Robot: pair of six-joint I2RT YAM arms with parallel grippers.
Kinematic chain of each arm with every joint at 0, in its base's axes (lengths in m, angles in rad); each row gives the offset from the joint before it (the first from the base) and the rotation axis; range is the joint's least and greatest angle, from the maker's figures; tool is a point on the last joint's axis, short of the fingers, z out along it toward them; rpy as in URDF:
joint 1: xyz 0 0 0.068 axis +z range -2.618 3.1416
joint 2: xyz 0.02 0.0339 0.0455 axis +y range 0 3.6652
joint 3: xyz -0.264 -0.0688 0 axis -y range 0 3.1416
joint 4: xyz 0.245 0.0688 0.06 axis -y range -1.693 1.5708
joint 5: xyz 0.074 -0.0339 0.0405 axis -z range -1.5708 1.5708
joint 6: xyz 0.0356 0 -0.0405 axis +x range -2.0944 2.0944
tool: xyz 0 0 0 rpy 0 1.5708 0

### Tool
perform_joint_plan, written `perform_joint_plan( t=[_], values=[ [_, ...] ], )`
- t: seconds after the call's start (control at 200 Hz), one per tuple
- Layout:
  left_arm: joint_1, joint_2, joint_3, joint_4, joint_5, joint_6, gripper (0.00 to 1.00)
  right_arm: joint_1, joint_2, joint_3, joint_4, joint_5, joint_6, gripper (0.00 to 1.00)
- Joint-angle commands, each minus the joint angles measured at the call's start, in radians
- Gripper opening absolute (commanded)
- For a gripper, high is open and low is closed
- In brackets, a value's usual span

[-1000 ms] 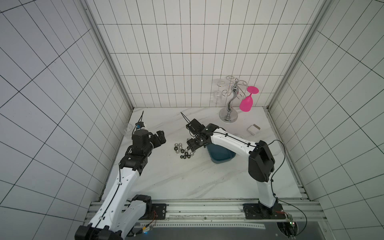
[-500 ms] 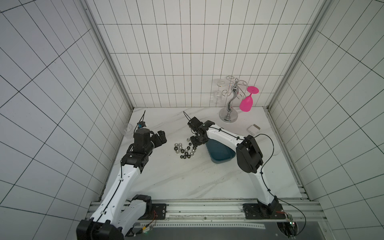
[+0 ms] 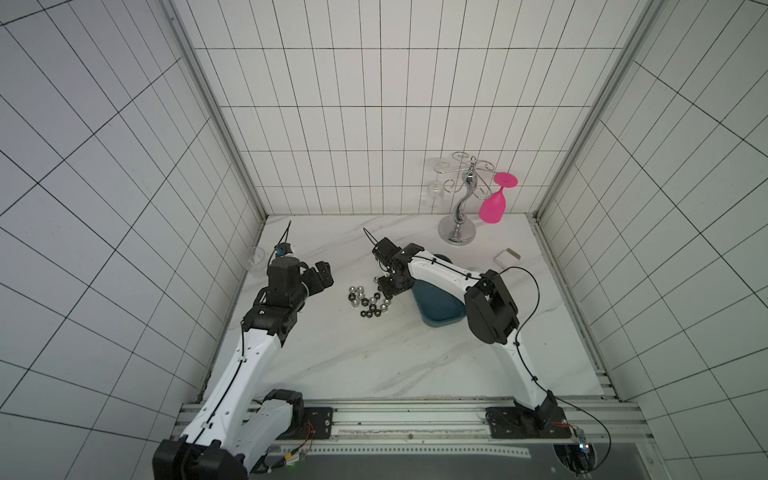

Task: Put the nuts on the desktop into the storage box
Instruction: Pick up the nut from the center of the board, then place the nut in the storage box.

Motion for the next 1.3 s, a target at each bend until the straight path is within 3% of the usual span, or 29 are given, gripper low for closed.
perform_joint_plan(
  t=[0.0,0.175,0.3,0.47,0.745,0.97,1.124,1.294],
  values=[
    [-0.004,0.003,0.005,-0.001,0.005,0.015,0.99,0.005,0.047,0.038,-0.036,-0.008,0.011,0.53],
    [-0.005,-0.002,0.006,-0.008,0.000,0.021,0.99,0.006,0.070,0.048,-0.049,-0.018,0.017,0.50],
    [-0.005,-0.002,0.003,-0.010,-0.001,0.022,0.99,0.007,0.077,0.047,-0.061,-0.029,0.027,0.42],
    [-0.004,-0.005,0.005,-0.011,0.001,0.021,0.98,0.008,0.036,0.034,-0.059,-0.035,0.042,0.16],
    [-0.007,-0.008,0.032,-0.016,0.019,0.019,0.99,-0.008,-0.182,0.050,-0.007,0.002,0.056,0.15],
    [-0.042,0.010,0.051,-0.012,0.043,0.021,0.99,-0.141,-0.333,-0.097,-0.019,0.013,0.071,0.16],
    [-0.090,0.043,0.065,-0.004,0.055,0.020,0.99,-0.258,-0.351,-0.208,-0.023,-0.016,0.071,0.16],
    [-0.112,0.078,0.081,-0.002,0.050,0.007,0.98,-0.307,-0.300,-0.228,-0.027,-0.027,0.032,0.16]
  ],
)
